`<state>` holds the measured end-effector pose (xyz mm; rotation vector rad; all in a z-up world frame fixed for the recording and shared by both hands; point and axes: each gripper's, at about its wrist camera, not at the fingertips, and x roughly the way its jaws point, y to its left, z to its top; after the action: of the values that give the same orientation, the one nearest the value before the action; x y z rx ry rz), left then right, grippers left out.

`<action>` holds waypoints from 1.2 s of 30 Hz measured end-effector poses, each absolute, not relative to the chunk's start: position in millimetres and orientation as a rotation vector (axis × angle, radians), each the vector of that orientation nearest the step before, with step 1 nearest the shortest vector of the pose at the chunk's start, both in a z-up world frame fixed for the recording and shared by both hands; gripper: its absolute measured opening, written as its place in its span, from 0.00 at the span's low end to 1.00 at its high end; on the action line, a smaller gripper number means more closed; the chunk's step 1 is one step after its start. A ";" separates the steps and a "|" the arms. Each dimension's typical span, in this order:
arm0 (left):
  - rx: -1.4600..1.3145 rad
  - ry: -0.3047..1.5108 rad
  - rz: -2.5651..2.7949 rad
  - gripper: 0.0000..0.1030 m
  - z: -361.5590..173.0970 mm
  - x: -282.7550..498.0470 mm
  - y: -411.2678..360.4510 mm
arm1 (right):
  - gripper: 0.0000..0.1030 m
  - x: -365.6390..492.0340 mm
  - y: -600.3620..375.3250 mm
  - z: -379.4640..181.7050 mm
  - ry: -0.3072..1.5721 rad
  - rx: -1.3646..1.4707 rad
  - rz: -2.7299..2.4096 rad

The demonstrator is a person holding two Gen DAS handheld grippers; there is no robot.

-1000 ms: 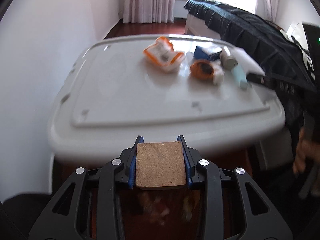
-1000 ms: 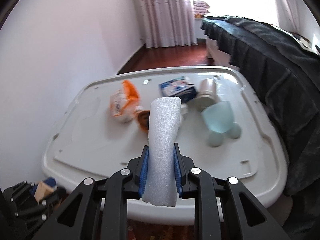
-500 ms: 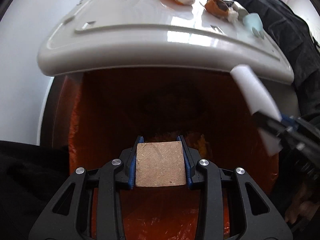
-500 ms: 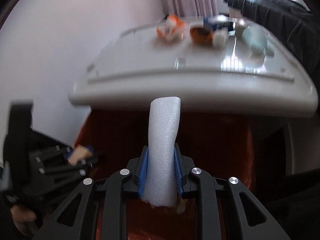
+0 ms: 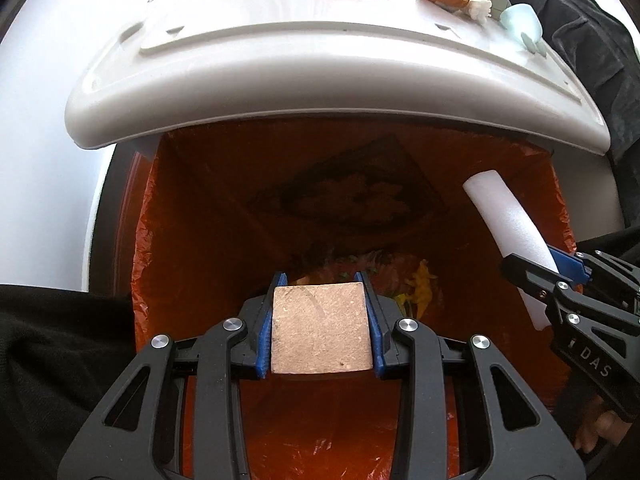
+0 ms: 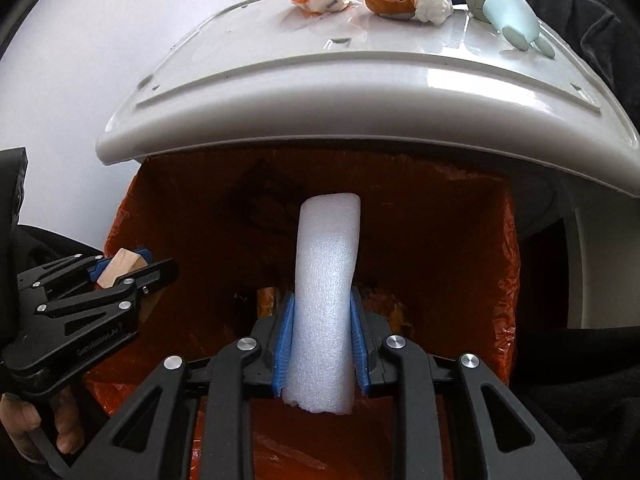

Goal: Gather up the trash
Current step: 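Carry the block and foam tube over the bin and open both tools, then grasp the light blue plastic cup with the right tool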

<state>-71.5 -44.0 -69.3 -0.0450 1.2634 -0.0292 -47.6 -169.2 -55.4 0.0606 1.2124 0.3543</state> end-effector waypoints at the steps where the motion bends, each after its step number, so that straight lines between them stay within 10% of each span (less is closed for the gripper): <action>1: -0.043 1.261 -0.027 0.33 -68.3 -71.5 -45.8 | 0.26 -48.1 -171.2 -56.1 1.211 0.064 0.354; 8: -0.033 1.261 -0.034 0.37 -66.7 -72.3 -47.7 | 0.30 -45.4 -168.7 -57.6 1.212 0.069 0.346; 10: -0.029 1.272 -0.038 0.59 -67.8 -71.5 -48.0 | 0.67 -44.4 -169.7 -57.3 1.210 0.071 0.318; 12: -0.026 1.265 -0.033 0.75 -69.8 -70.4 -49.1 | 0.79 -44.1 -173.4 -53.5 1.190 0.084 0.297; 36: -0.125 1.036 -0.035 0.76 14.2 -62.6 -22.5 | 0.91 -17.0 -243.1 42.3 0.935 0.121 0.201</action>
<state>-62.6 -22.5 14.2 -0.1246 1.0365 -0.0347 -17.0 -243.1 42.3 0.1208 0.9347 0.2013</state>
